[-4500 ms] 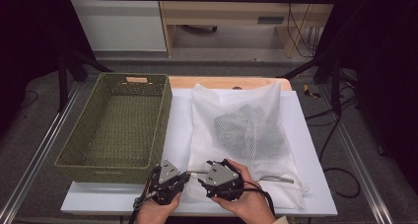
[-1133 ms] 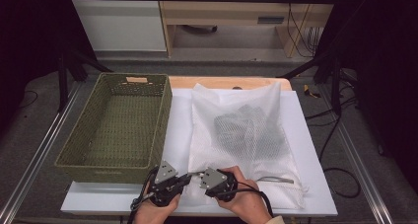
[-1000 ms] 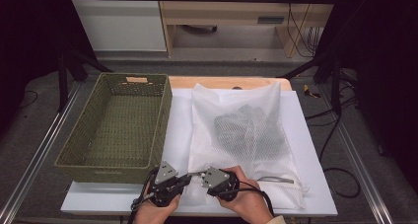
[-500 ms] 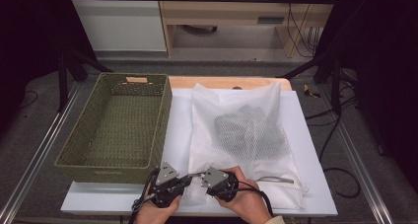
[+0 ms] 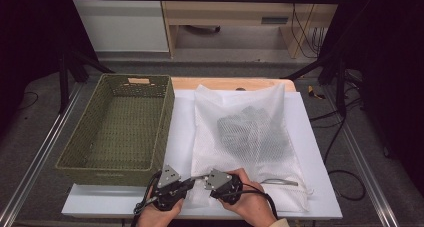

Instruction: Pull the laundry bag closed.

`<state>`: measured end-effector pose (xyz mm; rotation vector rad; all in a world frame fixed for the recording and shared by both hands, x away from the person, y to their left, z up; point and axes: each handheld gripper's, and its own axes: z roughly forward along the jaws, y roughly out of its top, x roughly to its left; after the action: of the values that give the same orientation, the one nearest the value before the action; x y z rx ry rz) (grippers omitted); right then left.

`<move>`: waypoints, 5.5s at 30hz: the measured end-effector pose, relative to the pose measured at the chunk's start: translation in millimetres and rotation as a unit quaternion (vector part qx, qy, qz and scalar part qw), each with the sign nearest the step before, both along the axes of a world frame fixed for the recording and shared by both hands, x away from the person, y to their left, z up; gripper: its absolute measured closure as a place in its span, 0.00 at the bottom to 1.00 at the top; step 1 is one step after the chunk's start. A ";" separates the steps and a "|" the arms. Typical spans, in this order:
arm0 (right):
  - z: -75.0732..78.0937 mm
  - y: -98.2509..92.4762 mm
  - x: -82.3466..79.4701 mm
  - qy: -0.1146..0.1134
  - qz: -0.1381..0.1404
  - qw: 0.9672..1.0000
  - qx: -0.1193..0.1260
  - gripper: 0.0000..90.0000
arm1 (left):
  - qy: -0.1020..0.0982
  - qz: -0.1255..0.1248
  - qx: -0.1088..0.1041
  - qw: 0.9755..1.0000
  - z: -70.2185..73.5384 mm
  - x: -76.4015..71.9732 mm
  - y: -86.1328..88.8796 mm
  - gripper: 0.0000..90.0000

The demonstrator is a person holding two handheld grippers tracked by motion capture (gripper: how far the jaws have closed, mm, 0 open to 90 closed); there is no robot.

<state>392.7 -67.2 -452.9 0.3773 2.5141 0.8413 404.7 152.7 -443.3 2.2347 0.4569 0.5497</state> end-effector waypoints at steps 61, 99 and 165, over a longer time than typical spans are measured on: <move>9.8 -23.0 -14.8 -0.015 -0.014 0.999 -0.040 0.91 | -0.006 0.002 -0.008 1.000 3.7 -12.6 -2.2 0.98; 10.9 -37.0 -11.7 -0.010 -0.014 0.999 -0.048 0.91 | -0.012 0.007 0.004 1.000 -0.4 -13.3 -5.5 0.98; 2.8 -60.3 -10.0 -0.005 -0.026 0.996 -0.079 0.91 | -0.019 0.003 0.010 1.000 -2.5 -9.3 -2.3 0.98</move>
<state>382.7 -127.5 -450.1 0.3836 2.5293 0.6167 395.4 150.4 -445.8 2.2383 0.4400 0.6024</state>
